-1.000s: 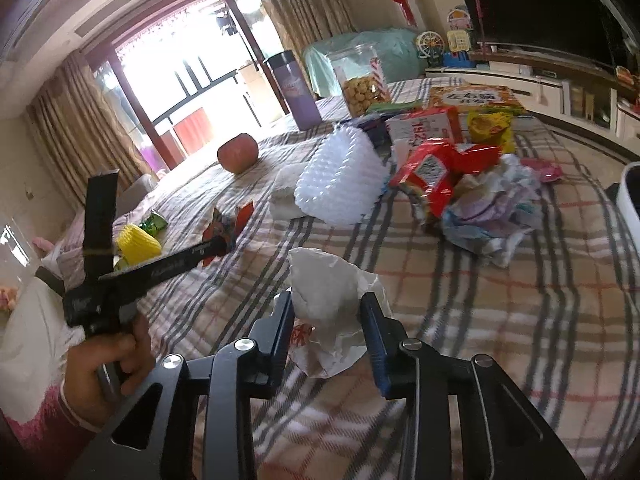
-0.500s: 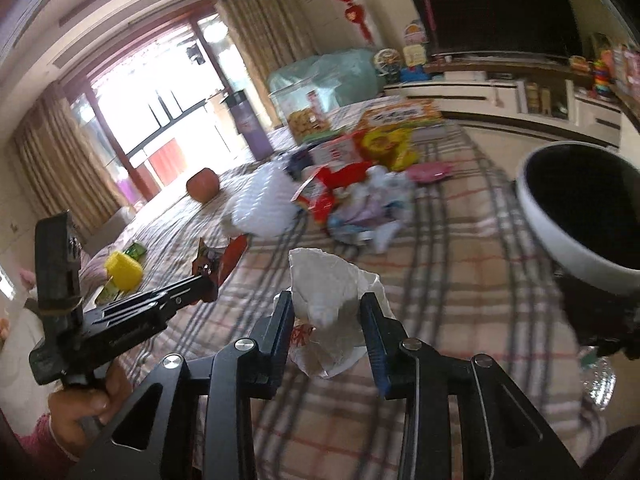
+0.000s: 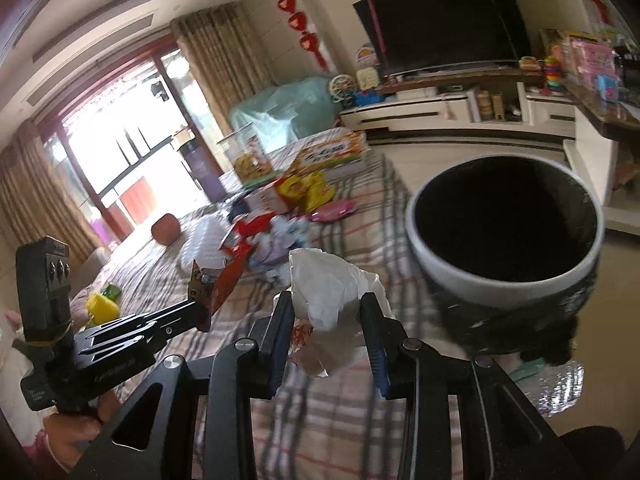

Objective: Collect trash
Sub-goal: 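Carry both items over the bin and open both tools to drop them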

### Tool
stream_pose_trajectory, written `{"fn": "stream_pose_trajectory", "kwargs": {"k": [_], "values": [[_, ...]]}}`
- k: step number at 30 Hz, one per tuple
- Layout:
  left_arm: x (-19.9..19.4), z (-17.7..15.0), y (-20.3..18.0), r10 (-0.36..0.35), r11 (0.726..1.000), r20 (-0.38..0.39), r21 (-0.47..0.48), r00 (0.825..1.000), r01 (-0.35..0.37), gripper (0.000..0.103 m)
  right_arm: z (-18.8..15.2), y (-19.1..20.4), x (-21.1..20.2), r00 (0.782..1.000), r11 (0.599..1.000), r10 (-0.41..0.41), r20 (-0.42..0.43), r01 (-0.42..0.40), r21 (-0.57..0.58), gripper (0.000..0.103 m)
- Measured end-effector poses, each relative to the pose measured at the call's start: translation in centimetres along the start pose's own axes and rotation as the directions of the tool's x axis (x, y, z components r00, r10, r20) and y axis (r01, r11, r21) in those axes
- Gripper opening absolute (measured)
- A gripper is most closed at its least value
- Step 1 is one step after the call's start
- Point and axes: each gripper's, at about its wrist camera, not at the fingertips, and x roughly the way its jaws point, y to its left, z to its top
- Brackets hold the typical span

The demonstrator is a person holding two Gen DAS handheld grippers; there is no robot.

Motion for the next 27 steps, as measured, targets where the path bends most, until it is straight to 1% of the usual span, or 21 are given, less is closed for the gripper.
{"fn": "stream_pose_trajectory", "kwargs": {"k": [5,12,27], "values": [[2.9,1.7,-0.7,-0.025,0.999,-0.016,0.037,1.000,0.026,0.015,0.8,-2.5,-1.2,0.999,0.998,-0.045,0.028,0.044,0.034,0.034],[5.9,3.8,-1.9,-0.058,0.995,-0.029,0.080,0.998,0.060,0.015,1.8,-5.2,-2.2,0.994,0.993,-0.098,0.056,0.094,0.067,0.034],[10.4,6.8,-6.0,-0.105,0.983,-0.052,0.148,0.993,0.112,0.015,4.5,-9.6,-2.0,0.986,0.983,-0.148,0.076,0.138,0.121,0.034]]}}
